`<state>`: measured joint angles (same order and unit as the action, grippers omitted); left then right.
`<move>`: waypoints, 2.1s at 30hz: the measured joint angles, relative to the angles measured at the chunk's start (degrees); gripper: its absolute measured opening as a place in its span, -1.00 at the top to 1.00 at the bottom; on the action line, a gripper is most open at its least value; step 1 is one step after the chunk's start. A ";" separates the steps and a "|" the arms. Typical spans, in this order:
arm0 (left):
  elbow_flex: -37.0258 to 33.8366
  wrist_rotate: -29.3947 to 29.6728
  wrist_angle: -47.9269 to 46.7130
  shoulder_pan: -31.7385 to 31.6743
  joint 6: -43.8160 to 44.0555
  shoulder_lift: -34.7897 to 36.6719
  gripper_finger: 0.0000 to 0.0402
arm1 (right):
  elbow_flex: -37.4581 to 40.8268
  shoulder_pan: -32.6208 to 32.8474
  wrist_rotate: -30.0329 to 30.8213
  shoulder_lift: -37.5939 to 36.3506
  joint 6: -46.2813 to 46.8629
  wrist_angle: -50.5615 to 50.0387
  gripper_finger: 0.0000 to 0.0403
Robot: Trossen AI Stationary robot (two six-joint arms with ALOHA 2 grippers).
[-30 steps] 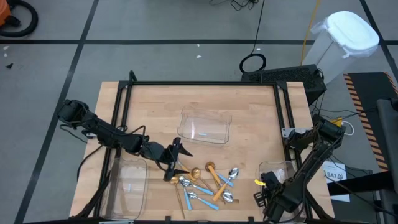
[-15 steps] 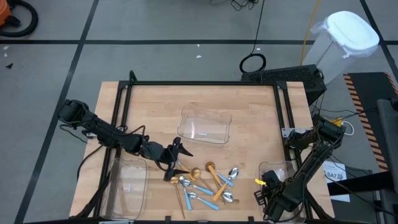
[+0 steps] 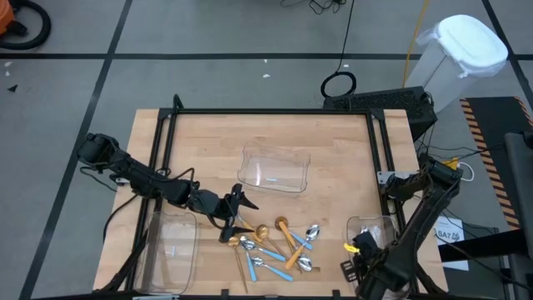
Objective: Sort silverware by color (type)
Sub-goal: Put the yellow spoon into the bottom right transparent bin
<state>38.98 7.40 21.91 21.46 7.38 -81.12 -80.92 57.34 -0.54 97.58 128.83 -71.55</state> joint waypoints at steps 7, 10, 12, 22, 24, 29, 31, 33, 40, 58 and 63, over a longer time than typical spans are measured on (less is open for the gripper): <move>0.00 0.02 -0.02 0.01 -0.19 0.00 -0.77 | -5.98 -0.36 18.89 0.01 -1.04 0.37 0.47; 0.00 0.02 0.08 0.01 -1.82 0.00 -0.77 | -6.04 -2.15 28.12 1.12 -4.75 0.49 0.47; 0.00 0.02 0.24 -0.01 -2.42 0.00 -0.77 | -6.02 -4.57 30.57 2.69 -8.60 0.74 0.47; 0.00 0.04 0.26 -0.05 -2.46 0.00 -0.77 | -6.01 -17.56 30.82 10.07 -39.07 16.73 0.47; 0.00 0.04 0.28 -0.05 -2.25 0.00 -0.77 | -6.01 -19.38 30.12 11.59 -43.78 19.98 0.47; 0.00 0.04 0.20 -0.05 -1.44 0.00 -0.77 | -6.01 -22.61 22.25 15.71 -49.83 24.74 0.47; 0.00 0.04 0.19 -0.05 -1.33 0.00 -0.77 | -5.99 -23.31 19.07 16.98 -49.87 24.90 0.49; 0.00 0.04 0.13 -0.05 -1.31 0.00 -0.77 | -5.95 -23.86 15.85 18.05 -49.91 25.03 0.50; 0.00 0.04 0.17 -0.05 -1.30 0.00 -0.77 | -5.95 -24.17 13.75 18.61 -50.01 25.69 0.53; -0.02 0.04 0.64 -0.05 -1.29 0.00 -0.77 | -6.19 -24.76 11.00 22.88 -51.53 26.00 0.67; -0.02 0.05 0.66 -0.05 -1.29 0.00 -0.77 | -6.01 -24.81 12.48 21.94 -51.91 25.57 0.81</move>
<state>38.96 7.44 22.57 21.41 6.09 -81.12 -86.93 32.53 11.93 119.52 76.92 -45.98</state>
